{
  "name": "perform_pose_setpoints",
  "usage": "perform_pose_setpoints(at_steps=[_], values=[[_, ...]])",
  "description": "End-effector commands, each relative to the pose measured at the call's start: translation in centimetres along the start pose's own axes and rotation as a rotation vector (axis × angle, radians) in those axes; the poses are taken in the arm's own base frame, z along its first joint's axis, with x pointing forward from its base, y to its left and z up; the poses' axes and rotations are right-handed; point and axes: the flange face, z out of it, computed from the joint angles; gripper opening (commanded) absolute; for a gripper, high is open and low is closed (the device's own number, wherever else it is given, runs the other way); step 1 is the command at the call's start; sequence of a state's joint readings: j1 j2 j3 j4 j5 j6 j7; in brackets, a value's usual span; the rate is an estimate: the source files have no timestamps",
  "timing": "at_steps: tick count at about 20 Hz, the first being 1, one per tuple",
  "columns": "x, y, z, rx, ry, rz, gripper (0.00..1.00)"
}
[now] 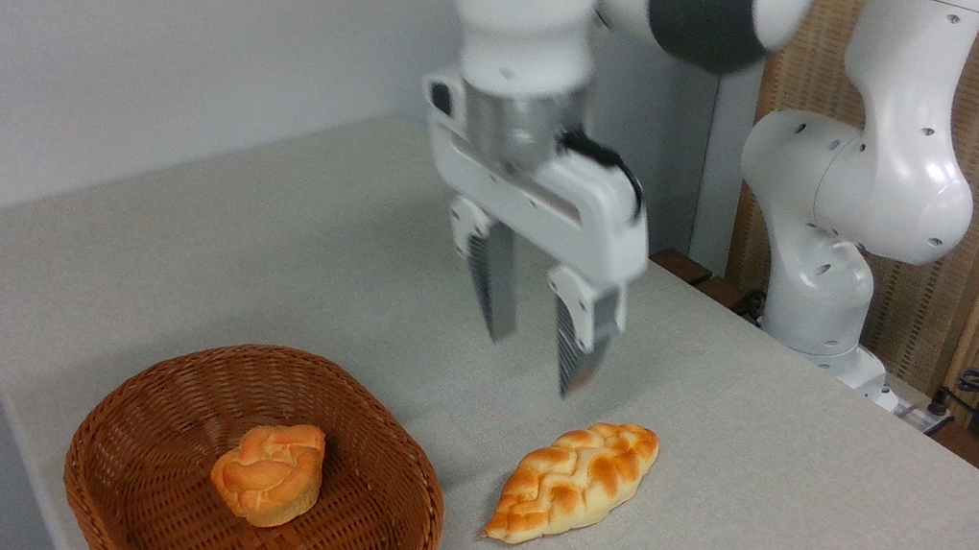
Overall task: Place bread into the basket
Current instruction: 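Move the open gripper over the braided bread roll and lower onto it, then close the gripper on the braided roll and lift it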
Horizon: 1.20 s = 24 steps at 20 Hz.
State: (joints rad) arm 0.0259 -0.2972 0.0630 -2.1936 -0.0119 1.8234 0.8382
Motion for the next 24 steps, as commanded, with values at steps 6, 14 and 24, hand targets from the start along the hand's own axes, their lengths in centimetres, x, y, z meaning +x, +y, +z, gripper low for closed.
perform_pose_setpoints(at_steps=[6,14,24], values=[[-3.9,-1.5,8.4,0.09,-0.045,0.196,1.0],[-4.2,-2.0,9.9,0.065,-0.054,0.185,0.43],[-3.6,-2.0,9.7,0.053,-0.059,0.191,0.43]])
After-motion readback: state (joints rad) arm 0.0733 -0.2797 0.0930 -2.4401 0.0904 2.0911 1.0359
